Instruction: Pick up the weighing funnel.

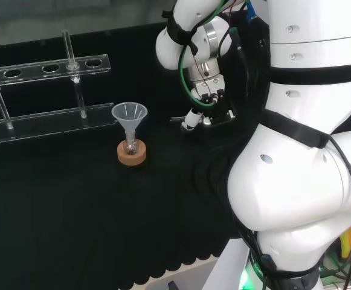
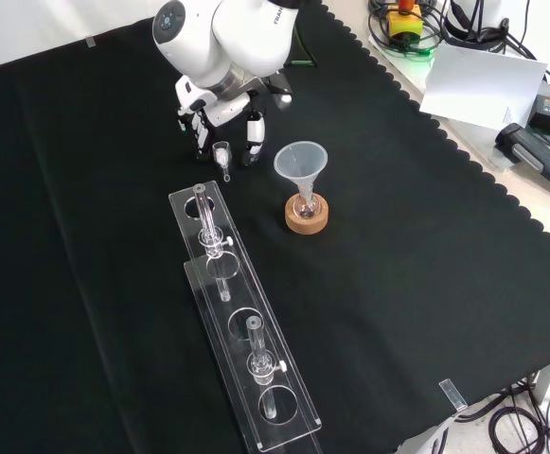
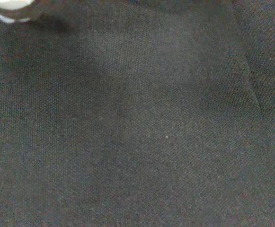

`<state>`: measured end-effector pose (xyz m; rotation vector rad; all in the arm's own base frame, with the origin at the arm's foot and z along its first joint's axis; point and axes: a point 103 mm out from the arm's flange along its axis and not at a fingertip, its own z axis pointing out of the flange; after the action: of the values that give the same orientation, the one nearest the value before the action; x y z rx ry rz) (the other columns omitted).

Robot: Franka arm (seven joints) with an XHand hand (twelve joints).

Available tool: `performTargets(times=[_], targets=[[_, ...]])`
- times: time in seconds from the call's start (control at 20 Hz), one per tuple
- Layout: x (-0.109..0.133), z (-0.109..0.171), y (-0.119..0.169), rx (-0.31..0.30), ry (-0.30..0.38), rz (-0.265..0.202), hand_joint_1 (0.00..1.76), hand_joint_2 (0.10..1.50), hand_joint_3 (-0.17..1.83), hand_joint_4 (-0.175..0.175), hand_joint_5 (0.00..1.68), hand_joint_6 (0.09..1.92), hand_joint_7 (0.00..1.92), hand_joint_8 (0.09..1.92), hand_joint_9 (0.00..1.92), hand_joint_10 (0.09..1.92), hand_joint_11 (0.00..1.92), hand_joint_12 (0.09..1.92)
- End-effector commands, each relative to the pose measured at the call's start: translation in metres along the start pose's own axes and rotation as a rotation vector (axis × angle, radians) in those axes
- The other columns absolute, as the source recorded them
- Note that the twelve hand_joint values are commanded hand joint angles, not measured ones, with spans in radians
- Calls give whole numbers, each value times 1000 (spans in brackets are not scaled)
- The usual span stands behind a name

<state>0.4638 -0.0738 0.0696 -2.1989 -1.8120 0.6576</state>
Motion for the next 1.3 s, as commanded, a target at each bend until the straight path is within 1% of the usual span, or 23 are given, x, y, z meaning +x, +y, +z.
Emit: performTargets(times=[0.05,0.25,0.5,0.7,1.3], targets=[[0,0,3,-8,17,6,705,584,475,92,774,87,922,335,707,419,0,1116],[-1,0,6,-16,33,13,718,581,498,105,824,87,968,342,739,409,0,1137],[0,2,8,-39,32,15,742,583,522,145,942,147,1053,346,799,381,0,1171],[0,3,10,-40,29,15,768,583,532,170,1024,201,1110,352,846,365,0,1187],[-1,6,15,-52,12,16,811,586,554,175,1153,306,1238,384,950,326,0,1246]])
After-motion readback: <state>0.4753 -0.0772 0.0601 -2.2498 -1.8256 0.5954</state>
